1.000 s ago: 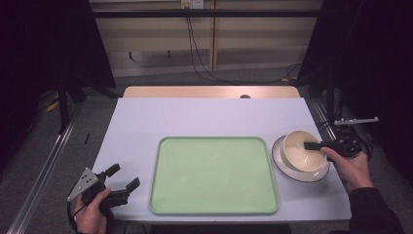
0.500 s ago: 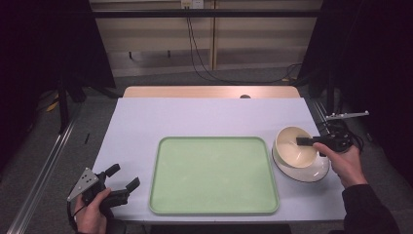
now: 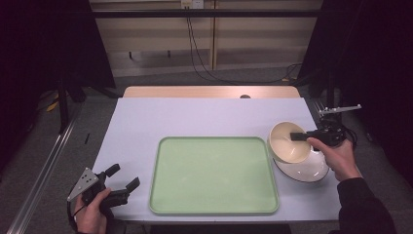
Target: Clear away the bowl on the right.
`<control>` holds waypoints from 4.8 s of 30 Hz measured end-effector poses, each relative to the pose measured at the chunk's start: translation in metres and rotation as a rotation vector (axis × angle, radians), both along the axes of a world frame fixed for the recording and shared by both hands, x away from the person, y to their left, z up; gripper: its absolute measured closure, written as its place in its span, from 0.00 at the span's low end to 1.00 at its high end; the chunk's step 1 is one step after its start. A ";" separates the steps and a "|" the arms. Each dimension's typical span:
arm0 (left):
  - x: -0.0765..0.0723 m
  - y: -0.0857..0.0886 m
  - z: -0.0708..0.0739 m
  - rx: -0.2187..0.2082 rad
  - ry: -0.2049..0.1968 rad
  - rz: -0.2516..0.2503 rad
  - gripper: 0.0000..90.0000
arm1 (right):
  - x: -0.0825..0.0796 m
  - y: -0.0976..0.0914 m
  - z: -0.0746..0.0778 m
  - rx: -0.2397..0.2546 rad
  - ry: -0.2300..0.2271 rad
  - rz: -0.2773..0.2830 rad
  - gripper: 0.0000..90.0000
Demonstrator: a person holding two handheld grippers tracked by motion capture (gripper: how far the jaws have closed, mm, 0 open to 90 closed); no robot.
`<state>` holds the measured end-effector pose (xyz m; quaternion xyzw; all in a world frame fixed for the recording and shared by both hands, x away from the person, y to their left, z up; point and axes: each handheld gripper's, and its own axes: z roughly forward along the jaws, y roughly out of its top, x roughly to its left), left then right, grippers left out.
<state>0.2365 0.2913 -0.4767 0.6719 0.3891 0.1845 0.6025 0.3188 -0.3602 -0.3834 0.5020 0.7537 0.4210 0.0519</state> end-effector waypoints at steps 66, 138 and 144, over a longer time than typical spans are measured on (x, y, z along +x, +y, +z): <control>0.000 -0.001 0.000 -0.002 0.006 0.006 0.01 | 0.073 0.074 -0.029 -0.053 0.096 0.013 0.93; 0.001 -0.001 0.000 0.009 0.007 -0.006 0.02 | 0.077 0.089 -0.070 -0.190 0.075 0.010 0.67; 0.001 -0.002 0.000 0.002 0.010 -0.003 0.01 | 0.075 0.088 -0.066 -0.164 0.026 -0.001 0.43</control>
